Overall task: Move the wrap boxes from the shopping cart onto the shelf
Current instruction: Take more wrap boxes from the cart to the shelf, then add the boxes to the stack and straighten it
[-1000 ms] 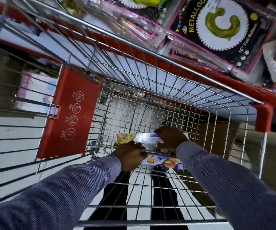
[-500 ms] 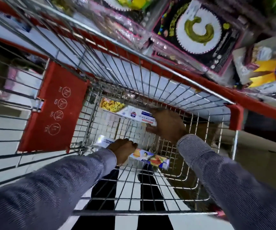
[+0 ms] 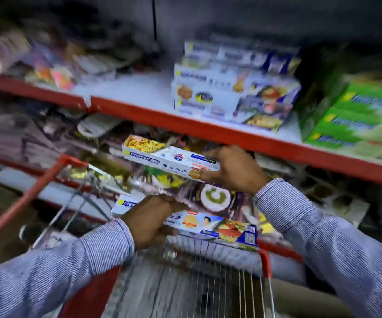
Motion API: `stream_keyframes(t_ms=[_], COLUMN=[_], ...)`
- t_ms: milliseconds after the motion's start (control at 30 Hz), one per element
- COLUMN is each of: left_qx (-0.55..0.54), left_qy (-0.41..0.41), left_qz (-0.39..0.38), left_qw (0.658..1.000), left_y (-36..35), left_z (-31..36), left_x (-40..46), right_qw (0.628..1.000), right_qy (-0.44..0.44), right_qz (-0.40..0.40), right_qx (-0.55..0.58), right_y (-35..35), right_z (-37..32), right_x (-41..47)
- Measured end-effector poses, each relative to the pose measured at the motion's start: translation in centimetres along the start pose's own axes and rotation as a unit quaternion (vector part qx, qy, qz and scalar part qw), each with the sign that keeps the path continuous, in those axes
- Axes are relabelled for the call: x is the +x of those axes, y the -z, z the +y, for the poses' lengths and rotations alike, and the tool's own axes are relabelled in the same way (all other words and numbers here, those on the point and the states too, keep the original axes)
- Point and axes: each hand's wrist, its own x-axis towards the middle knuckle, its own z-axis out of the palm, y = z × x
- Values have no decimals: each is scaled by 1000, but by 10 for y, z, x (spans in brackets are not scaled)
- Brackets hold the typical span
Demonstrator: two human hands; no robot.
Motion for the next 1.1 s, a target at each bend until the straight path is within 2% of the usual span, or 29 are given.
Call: stream_keyframes(t_ms=[67,233,400,633,800,1100], left_qx=[-3,-18,5,15,9,10], left_qy=[-20,-41,-59,-33,-32,-24], left_qz=[41,74,82,41,25,39], left_qw=[999,996,995,998,999,999], left_y=[44,137,186,207,213,221], left_z=[7,23,28,22,14,-6], left_x=[13,46,80,123,149,199], right_qw=[999,995,995,994,993,989], right_qy=[14,24,-15,-88,-109,-111], right_qz=[32,97,99,62,29,70], right_qx=[2,-23,-6,-10,-28,-66], right_y=[39,116,156,165,163,165], right_z=[-7,-9,14,67,95,121], right_x=[12,34,57,107,143,164])
